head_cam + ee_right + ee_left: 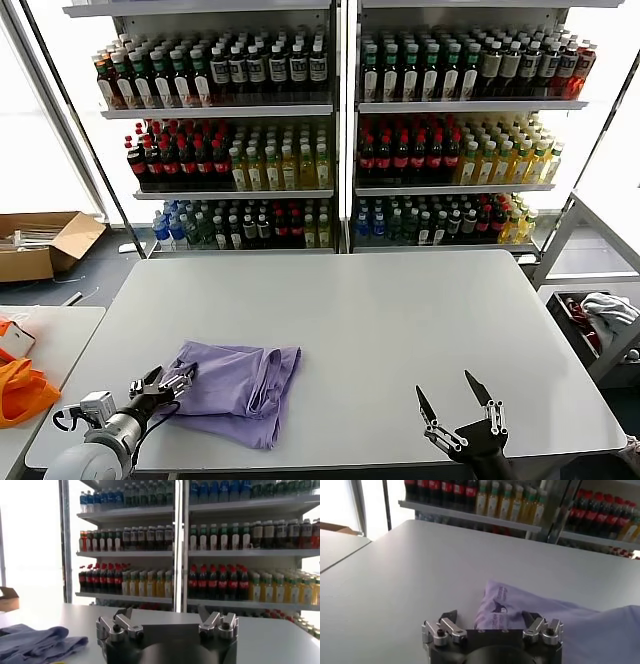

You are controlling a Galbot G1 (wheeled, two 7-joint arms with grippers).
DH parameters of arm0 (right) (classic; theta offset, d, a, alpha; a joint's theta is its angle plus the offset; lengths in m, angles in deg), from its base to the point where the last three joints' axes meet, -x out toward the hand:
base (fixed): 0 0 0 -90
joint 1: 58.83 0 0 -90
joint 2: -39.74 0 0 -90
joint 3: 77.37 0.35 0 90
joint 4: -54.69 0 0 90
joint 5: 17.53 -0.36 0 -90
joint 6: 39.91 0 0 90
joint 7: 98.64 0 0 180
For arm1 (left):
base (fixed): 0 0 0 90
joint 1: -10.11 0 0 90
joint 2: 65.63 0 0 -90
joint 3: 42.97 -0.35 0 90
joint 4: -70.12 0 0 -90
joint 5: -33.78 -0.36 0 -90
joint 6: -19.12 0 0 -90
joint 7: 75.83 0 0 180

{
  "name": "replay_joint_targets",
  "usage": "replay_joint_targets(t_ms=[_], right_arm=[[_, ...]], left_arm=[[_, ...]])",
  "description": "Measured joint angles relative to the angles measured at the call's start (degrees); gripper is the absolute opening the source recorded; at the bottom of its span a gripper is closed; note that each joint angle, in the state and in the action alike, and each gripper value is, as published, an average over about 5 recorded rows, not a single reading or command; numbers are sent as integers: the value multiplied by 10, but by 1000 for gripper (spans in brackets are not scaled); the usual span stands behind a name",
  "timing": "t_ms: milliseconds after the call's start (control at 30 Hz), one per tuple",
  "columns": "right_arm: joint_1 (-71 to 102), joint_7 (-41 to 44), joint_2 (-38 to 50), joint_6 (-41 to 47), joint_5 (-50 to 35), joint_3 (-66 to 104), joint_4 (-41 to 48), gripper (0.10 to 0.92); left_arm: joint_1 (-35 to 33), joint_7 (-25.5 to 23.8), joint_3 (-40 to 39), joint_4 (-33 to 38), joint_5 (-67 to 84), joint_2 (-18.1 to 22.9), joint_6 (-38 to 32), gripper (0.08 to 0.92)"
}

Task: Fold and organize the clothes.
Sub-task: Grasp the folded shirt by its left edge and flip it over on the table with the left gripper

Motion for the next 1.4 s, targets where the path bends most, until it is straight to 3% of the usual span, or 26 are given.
replay_joint_targets(t_ms=[633,733,1100,1400], right_arm=[[-6,1,2,5,-2,0,2,823],[-6,1,2,3,-3,1,3,823],[-9,1,3,1,-6,1,6,823],[-16,1,9,-1,-9,-4,9,823]], left_arm=[[-7,6,-20,16,-9,20,-12,188],[-11,12,-14,24,-4,19,-11,129],[-31,26,67,47,30,14,-12,120],[-58,17,205,16,78,-39,-11,120]])
